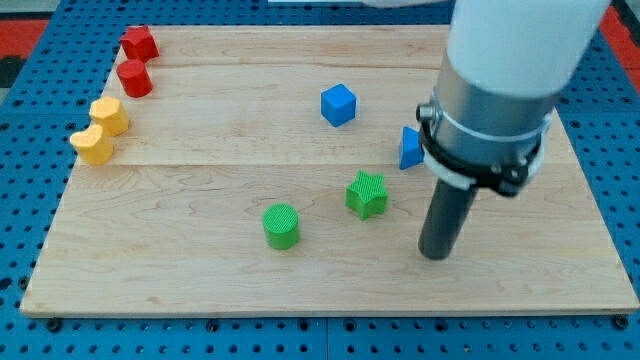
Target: Point at the red star
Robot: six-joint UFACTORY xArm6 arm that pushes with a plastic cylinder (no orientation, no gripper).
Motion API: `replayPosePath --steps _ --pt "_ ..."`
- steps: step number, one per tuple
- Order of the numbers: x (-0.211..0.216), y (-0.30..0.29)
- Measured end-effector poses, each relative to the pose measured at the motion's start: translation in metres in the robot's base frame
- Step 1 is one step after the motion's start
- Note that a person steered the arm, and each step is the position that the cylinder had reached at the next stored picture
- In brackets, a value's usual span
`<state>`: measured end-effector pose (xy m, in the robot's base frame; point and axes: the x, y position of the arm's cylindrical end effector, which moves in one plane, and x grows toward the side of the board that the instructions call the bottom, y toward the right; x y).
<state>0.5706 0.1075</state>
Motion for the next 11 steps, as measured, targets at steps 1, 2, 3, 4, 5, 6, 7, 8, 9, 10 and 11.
replayPosePath --steps 1,2,3,4,5,6,7,8,9,10,11 --pt "0.039 -0.054" --pt "0.048 -0.097" --pt "0.034 -0.194" --pt "-0.014 -0.253" --pt "-0.098 -0.246" --pt "-0.188 -0.232" --pt "-0.273 -0.232" --pt "-0.354 -0.243" --pt "-0.378 -0.284" --pt "-0.379 -0.364" --pt "-0.376 -0.412"
